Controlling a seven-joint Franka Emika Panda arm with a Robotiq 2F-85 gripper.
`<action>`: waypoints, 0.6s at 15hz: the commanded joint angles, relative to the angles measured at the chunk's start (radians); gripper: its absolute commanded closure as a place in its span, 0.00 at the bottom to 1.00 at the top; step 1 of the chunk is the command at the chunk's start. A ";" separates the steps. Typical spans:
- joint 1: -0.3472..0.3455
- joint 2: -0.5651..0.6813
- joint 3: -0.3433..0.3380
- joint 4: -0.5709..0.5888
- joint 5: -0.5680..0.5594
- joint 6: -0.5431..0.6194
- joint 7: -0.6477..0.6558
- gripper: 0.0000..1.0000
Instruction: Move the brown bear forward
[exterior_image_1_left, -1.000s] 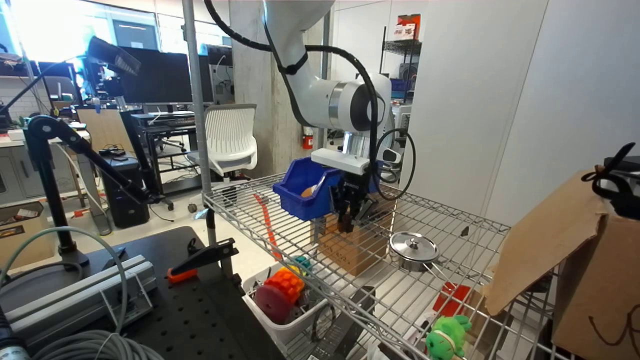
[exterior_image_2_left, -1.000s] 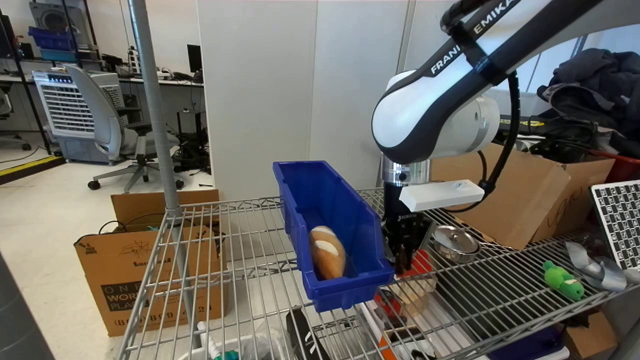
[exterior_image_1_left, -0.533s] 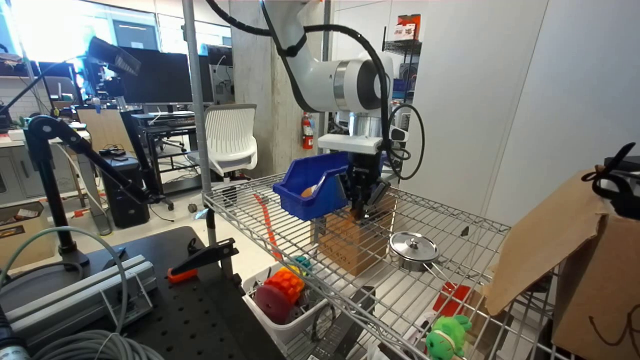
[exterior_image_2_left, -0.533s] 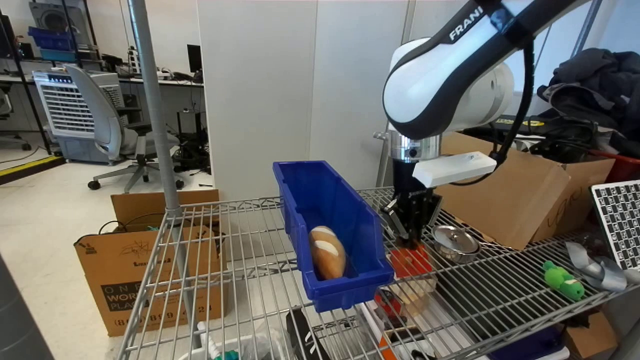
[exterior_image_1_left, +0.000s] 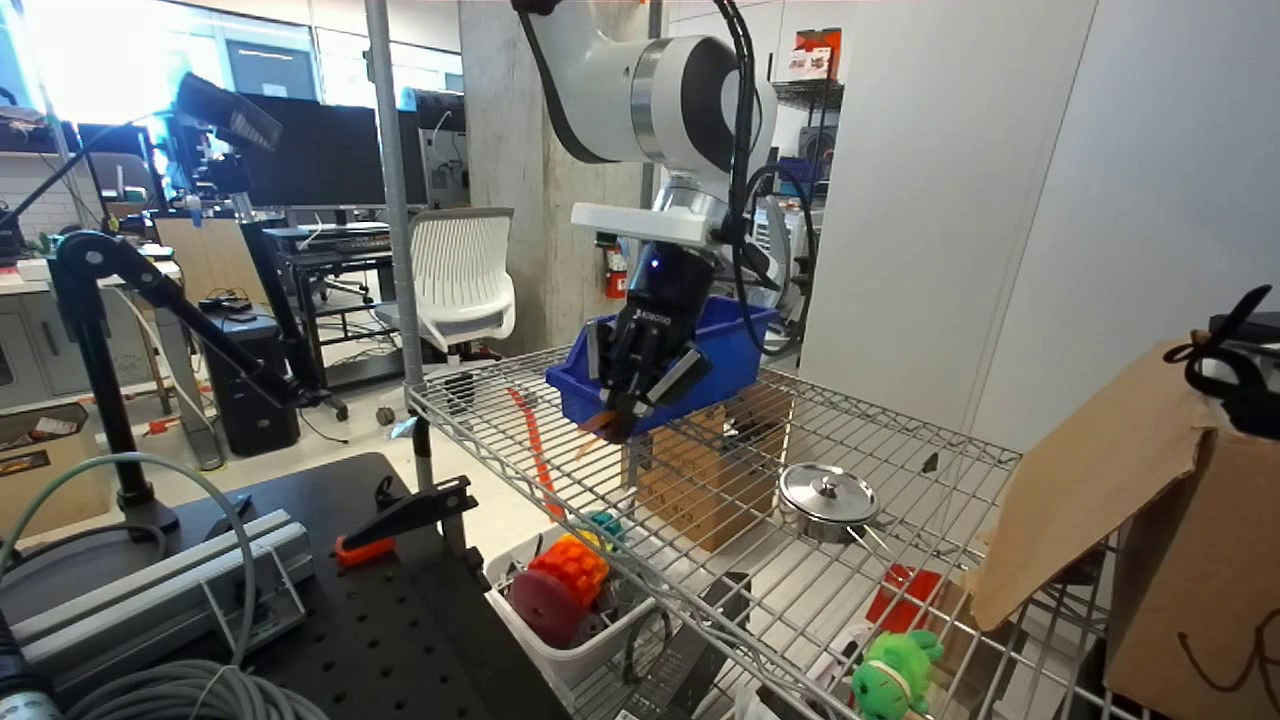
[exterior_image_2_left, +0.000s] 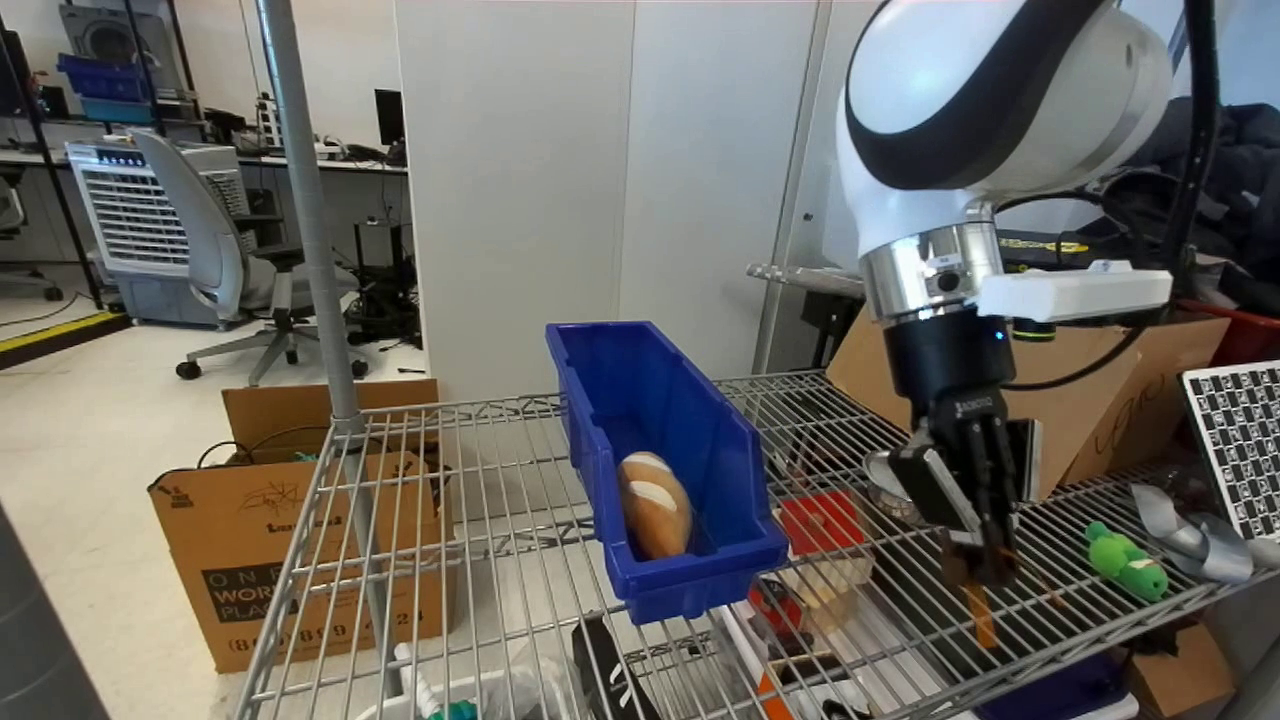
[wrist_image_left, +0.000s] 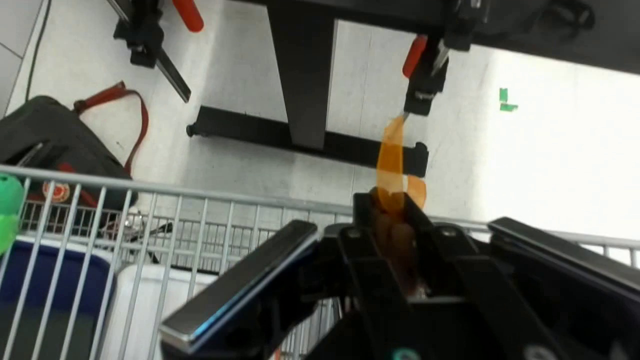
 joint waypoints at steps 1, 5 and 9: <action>-0.048 -0.016 0.001 -0.044 0.018 -0.031 -0.032 0.96; -0.092 0.049 -0.009 0.007 0.031 -0.025 -0.040 0.96; -0.093 0.143 -0.039 0.099 0.002 -0.028 0.005 0.96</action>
